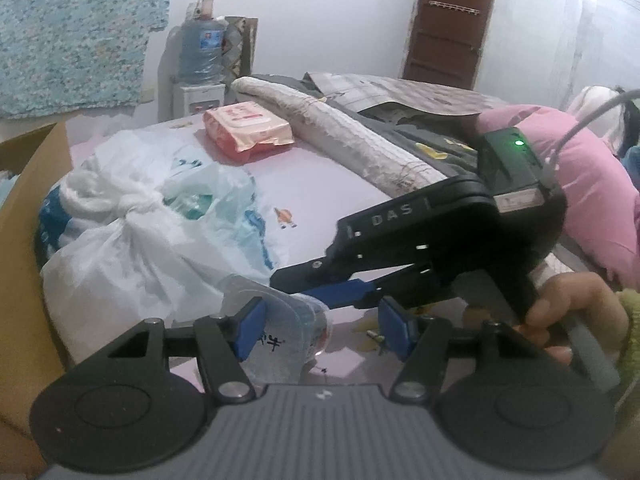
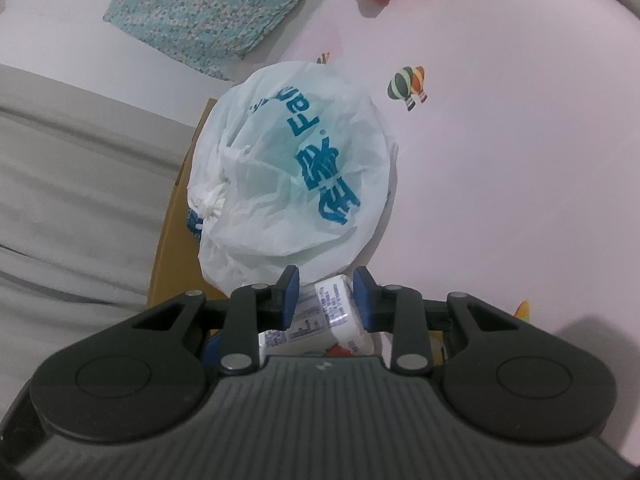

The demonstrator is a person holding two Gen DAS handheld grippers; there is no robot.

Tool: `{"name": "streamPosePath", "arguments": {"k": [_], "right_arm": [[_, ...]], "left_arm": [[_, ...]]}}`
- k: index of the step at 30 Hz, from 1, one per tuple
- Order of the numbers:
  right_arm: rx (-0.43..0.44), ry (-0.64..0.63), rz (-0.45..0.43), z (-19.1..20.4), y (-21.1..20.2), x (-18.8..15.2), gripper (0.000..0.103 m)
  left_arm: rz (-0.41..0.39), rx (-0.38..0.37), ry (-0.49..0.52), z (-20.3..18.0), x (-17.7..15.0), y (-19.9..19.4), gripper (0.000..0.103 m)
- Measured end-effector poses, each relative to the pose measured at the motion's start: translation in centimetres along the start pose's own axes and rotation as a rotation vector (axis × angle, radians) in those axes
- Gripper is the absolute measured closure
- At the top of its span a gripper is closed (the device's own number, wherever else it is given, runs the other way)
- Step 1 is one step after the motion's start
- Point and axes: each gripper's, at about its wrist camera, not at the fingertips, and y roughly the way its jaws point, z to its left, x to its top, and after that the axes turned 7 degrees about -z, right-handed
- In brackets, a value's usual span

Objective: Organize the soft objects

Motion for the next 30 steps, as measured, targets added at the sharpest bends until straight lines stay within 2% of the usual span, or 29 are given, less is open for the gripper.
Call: {"name": "streamPosePath", "arguments": {"k": [15, 21, 30], "right_arm": [[-0.096, -0.100, -0.100, 0.6, -2.2, 0.7, 0.072], [-0.100, -0.089, -0.121, -0.1, -2.9, 0.6, 0.070], [-0.108, -0.092, -0.152, -0.2, -3.5, 0.6, 0.065]], "left_arm": [[0.030, -0.038, 0.060, -1.9, 0.8, 2.3, 0.040], [0.027, -0.040, 0.059, -2.0, 0.7, 2.4, 0.031], [0.022, -0.020, 0.039, -1.1, 0.6, 1.7, 0.024]]}}
